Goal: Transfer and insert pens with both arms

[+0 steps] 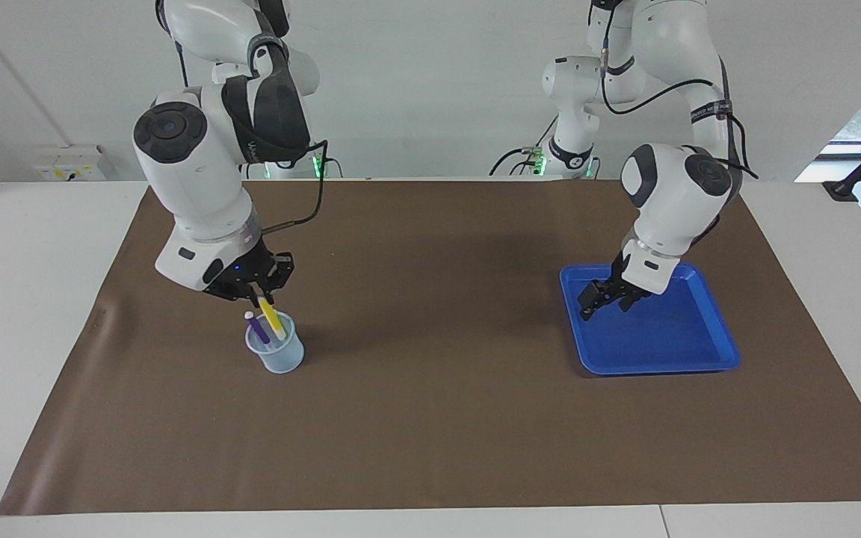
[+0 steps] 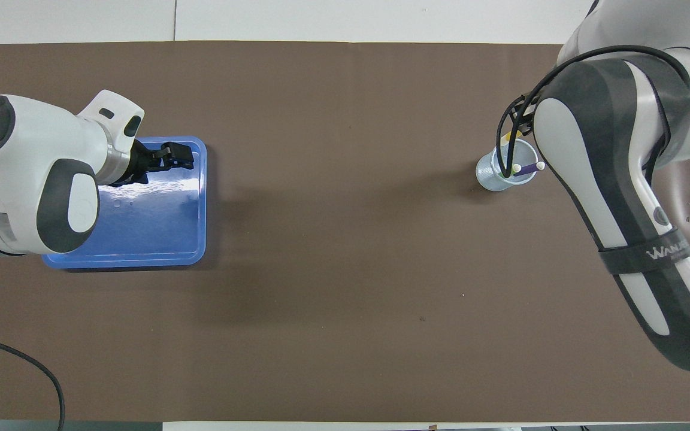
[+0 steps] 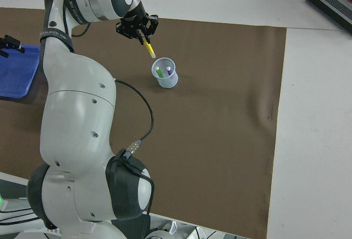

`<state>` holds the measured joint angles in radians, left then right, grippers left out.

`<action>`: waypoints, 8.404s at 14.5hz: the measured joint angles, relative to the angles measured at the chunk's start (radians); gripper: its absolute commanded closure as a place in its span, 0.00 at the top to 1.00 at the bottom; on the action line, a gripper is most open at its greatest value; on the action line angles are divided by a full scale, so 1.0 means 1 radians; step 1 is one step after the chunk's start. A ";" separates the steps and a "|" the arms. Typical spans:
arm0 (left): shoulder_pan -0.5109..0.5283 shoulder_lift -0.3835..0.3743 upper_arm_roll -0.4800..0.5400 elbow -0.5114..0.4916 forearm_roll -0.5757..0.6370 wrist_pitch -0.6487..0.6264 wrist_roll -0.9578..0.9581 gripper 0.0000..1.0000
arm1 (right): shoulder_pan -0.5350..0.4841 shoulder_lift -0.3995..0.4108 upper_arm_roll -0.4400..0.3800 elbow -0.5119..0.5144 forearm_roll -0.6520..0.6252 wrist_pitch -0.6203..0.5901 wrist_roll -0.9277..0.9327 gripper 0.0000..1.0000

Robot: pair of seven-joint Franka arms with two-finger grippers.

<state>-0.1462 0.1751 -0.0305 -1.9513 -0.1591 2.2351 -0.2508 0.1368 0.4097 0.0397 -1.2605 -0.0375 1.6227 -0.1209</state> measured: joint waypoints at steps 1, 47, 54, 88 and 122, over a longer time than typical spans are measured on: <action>0.018 -0.008 0.000 0.002 0.002 -0.009 0.032 1.00 | -0.001 0.003 0.000 -0.005 -0.002 0.011 0.000 0.00; 0.111 -0.222 0.000 0.328 0.132 -0.706 0.254 1.00 | -0.042 -0.068 0.001 -0.424 -0.025 0.388 -0.075 0.68; 0.108 -0.222 0.015 0.328 0.132 -0.706 0.260 1.00 | -0.041 -0.058 0.002 -0.422 -0.023 0.388 -0.075 0.90; 0.107 -0.221 0.023 0.327 0.132 -0.707 0.259 1.00 | -0.152 -0.381 -0.011 -0.292 0.005 -0.081 -0.068 1.00; 0.107 -0.221 0.023 0.327 0.132 -0.707 0.259 1.00 | -0.118 -0.481 -0.084 -0.300 0.005 -0.163 -0.034 1.00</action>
